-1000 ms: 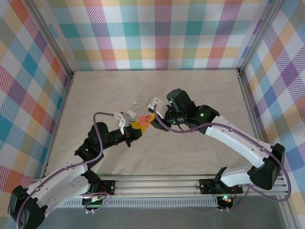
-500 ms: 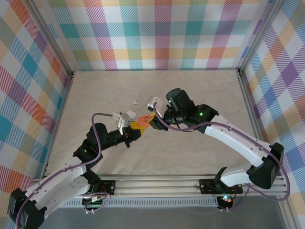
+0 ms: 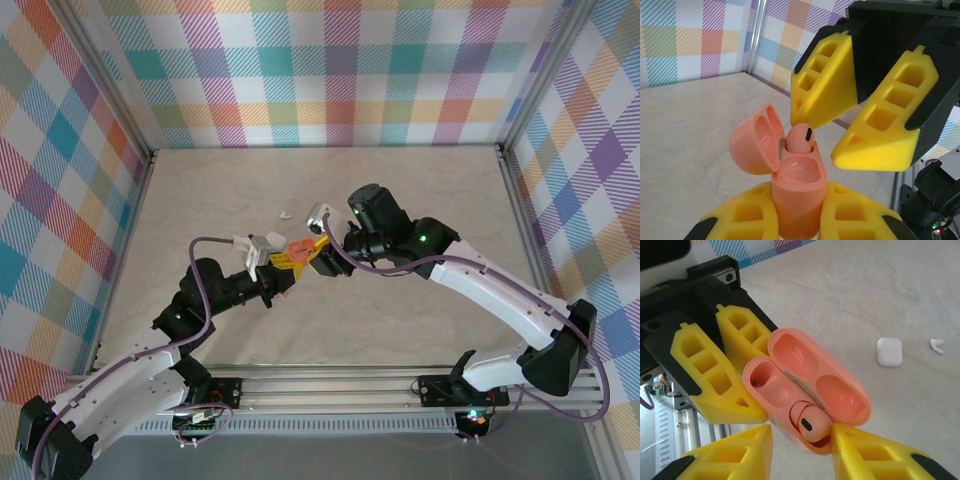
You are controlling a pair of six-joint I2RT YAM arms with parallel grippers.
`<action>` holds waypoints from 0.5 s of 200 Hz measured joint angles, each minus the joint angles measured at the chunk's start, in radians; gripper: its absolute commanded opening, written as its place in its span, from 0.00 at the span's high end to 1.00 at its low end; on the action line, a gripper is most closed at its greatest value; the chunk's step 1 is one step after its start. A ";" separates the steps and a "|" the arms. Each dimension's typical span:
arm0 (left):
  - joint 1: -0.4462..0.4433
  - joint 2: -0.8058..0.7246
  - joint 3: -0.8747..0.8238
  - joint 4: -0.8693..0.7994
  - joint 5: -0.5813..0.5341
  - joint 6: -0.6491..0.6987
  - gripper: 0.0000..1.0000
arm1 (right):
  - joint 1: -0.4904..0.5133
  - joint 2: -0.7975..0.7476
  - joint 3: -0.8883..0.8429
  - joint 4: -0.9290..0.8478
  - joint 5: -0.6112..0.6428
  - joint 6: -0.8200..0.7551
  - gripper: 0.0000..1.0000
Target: Insert the wireless bluetooth earbuds into the charging case
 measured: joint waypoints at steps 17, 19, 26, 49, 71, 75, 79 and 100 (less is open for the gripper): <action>0.000 -0.007 0.000 0.006 -0.008 0.005 1.00 | 0.000 -0.001 0.010 0.000 -0.006 0.011 0.57; 0.000 -0.008 0.000 0.006 -0.010 0.005 1.00 | 0.001 -0.001 0.011 0.001 -0.006 0.013 0.57; 0.000 -0.013 0.000 0.006 -0.014 0.008 1.00 | 0.001 -0.004 0.013 0.002 -0.006 0.022 0.56; 0.000 -0.030 0.000 0.006 -0.030 0.019 1.00 | -0.002 -0.018 0.020 0.000 -0.006 0.076 0.56; 0.000 -0.053 0.000 0.006 -0.040 0.020 1.00 | -0.012 -0.023 0.043 0.000 -0.010 0.125 0.60; 0.000 -0.058 0.000 0.006 -0.041 0.020 1.00 | -0.014 -0.023 0.047 0.001 -0.010 0.130 0.61; 0.000 -0.063 -0.001 0.006 -0.042 0.020 1.00 | -0.016 -0.023 0.051 0.001 -0.011 0.141 0.62; 0.000 -0.099 -0.006 0.003 -0.056 0.023 1.00 | -0.026 -0.023 0.061 0.001 -0.017 0.182 0.63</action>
